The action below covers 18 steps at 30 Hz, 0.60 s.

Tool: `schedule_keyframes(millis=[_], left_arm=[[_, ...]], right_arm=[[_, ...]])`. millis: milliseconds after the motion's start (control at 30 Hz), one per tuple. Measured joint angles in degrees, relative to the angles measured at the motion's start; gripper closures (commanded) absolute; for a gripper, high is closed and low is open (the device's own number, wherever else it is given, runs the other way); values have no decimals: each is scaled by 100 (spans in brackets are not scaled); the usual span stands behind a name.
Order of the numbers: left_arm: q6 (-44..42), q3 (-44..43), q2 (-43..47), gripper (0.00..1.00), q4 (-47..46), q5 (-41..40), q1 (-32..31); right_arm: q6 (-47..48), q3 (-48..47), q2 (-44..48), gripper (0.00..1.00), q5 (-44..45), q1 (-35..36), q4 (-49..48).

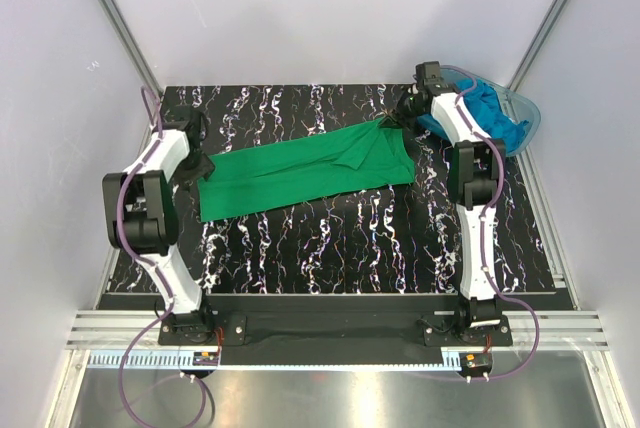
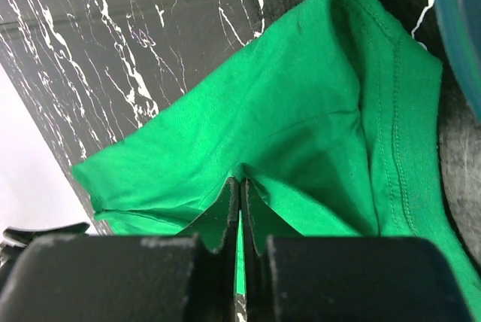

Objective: Fold and stack the t-shirts
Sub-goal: Fold the tshirt

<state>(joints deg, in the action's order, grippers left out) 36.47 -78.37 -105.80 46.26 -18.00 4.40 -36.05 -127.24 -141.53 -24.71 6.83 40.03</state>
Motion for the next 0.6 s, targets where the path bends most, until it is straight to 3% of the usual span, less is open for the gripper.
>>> schedule_keyframes(millis=[300, 467, 600], left_arm=[[-260, 625, 949, 52, -361, 424, -39], [-444, 1156, 1040, 52, -636, 1040, -166], [-562, 1384, 1075, 52, -767, 1438, -321]], right_arm=[[-190, -428, -345, 71, -81, -2, -114], [-160, -1475, -898, 62, -175, -2, 133], [35, -1578, -817, 53, -127, -2, 437]])
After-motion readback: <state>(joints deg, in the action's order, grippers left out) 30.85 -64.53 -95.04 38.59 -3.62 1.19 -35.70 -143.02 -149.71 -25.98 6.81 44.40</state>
